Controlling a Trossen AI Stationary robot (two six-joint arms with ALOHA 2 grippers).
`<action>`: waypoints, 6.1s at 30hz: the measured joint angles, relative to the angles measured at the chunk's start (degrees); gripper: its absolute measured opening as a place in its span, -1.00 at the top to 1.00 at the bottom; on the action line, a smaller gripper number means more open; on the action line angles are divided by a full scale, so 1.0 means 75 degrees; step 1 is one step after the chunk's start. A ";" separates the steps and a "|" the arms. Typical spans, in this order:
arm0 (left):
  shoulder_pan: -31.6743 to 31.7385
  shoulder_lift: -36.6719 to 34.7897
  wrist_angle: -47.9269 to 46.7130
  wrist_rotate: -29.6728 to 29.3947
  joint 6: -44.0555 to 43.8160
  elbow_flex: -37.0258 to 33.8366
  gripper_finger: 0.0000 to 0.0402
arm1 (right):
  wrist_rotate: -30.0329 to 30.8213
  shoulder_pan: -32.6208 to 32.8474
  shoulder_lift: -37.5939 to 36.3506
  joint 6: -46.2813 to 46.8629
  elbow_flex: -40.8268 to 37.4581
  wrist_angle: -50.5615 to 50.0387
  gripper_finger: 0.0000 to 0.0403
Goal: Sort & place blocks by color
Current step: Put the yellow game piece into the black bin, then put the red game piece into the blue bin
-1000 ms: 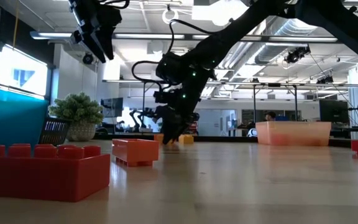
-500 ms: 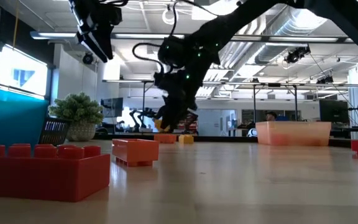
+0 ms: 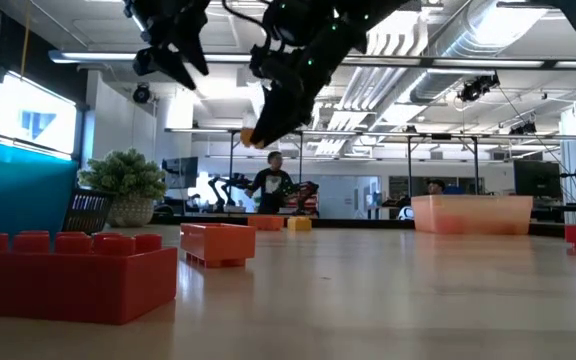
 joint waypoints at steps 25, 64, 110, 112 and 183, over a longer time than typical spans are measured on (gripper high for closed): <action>0.0000 0.0000 0.1150 0.1316 -0.2271 0.0000 0.01 | 0.2905 0.1244 -0.0873 -0.1771 0.0003 0.1216 0.43; -0.0064 0.0009 0.1511 0.2200 -0.1933 0.0003 0.15 | 0.3144 0.1292 -0.0890 -0.1514 0.0003 0.2633 0.43; -0.2205 0.0001 -0.2344 -0.0111 -0.0494 -0.2045 0.64 | 0.4247 0.1029 -0.0887 -0.1305 0.0003 0.1218 -0.14; -0.2340 0.0000 -0.2247 -0.0082 -0.0685 -0.2297 0.64 | 0.4245 0.0950 -0.0887 -0.1227 0.0003 0.1116 -0.14; -0.2757 0.0006 -0.2027 -0.0310 -0.1175 -0.3456 0.12 | 0.1967 0.3397 -0.1007 0.6228 -0.3071 -0.6279 -0.14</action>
